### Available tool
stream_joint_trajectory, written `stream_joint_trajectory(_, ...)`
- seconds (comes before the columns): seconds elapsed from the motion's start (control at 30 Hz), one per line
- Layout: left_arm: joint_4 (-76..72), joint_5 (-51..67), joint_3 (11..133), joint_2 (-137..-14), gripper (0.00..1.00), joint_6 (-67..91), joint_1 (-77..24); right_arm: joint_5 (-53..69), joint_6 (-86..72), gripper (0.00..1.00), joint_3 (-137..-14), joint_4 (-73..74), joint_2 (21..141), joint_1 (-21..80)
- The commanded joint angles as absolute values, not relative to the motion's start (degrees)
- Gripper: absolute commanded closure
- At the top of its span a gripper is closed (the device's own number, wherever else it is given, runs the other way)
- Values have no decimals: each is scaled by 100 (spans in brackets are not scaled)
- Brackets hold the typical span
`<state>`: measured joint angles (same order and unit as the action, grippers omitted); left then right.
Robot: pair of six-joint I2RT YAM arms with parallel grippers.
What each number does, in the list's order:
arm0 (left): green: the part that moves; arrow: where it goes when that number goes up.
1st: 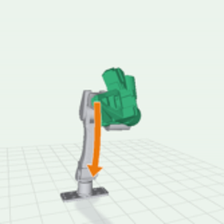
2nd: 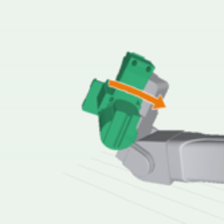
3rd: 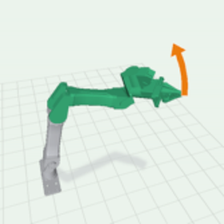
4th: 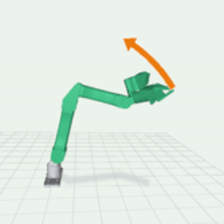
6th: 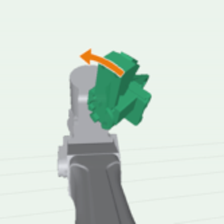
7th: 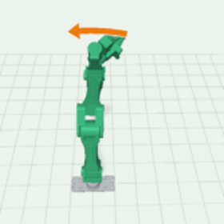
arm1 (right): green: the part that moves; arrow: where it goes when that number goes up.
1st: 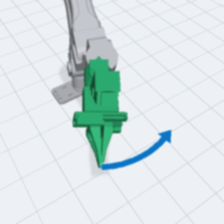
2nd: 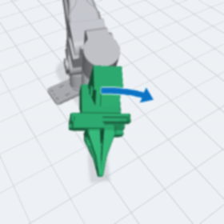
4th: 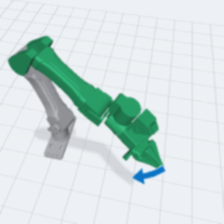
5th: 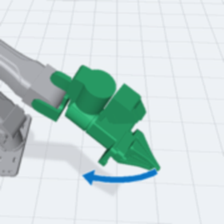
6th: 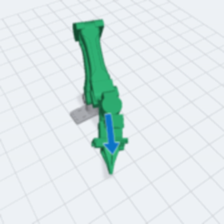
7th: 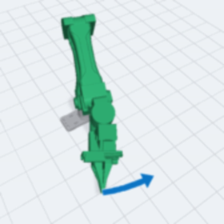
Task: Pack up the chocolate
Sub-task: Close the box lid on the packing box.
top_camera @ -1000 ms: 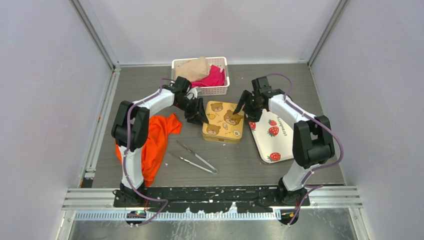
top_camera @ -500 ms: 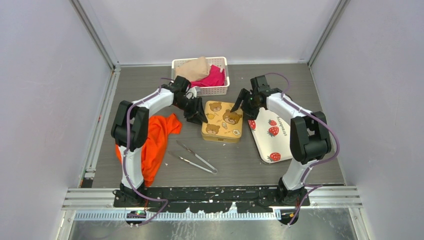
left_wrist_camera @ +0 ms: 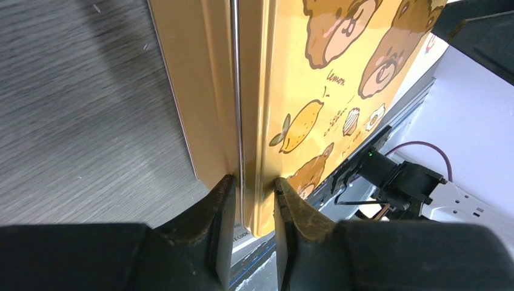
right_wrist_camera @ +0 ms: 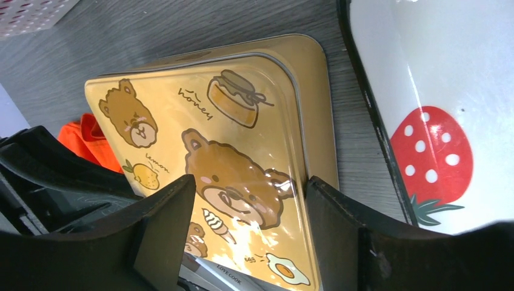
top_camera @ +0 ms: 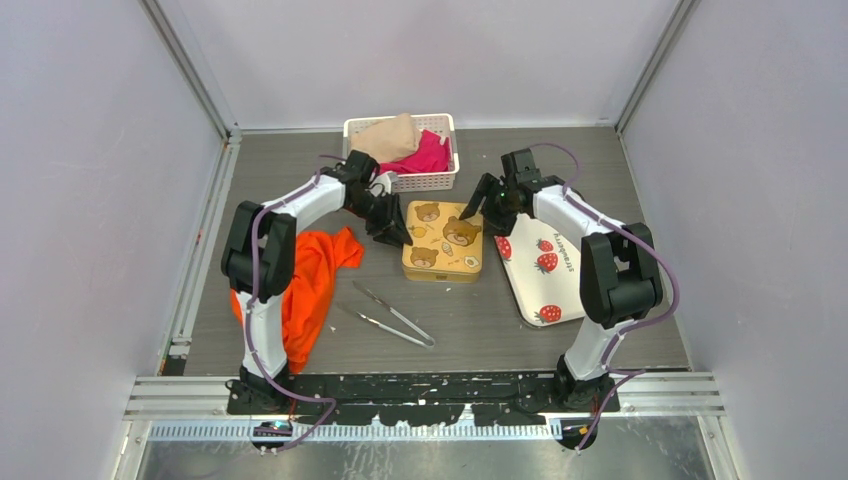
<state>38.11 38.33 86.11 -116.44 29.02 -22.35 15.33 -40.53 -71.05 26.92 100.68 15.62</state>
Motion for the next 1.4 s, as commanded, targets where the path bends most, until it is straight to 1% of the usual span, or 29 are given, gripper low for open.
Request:
stream_joint_trajectory(0.0,3817,3705,8744,-11562,77,2784,-2206,1836,-4157,28,-7424,2317,9908,1598)
stream_joint_trajectory(0.03,3820,3709,8749,-11569,78,2786,-2206,1856,-4163,28,-7426,2312,9919,1597)
stream_joint_trajectory(0.1,3824,3708,8745,-11566,83,2782,-2206,1890,-4170,28,-7431,2311,9953,1598)
stream_joint_trajectory(0.13,3823,3714,8741,-11572,84,2781,-2197,1909,-4174,28,-7435,2313,9974,1597)
stream_joint_trajectory(0.27,3826,3725,8745,-11588,79,2779,-2204,1932,-4171,28,-7442,2302,9992,1595)
stream_joint_trajectory(0.37,3834,3709,8762,-11613,78,2786,-2198,1959,-4175,28,-7474,2303,10012,1597)
stream_joint_trajectory(0.73,3934,3516,8741,-11793,78,2751,-2189,1993,-4078,28,-7635,2499,10202,1598)
stream_joint_trajectory(1.37,3925,3230,8409,-11849,78,2672,-2188,2052,-4113,28,-7550,2514,10283,1595)
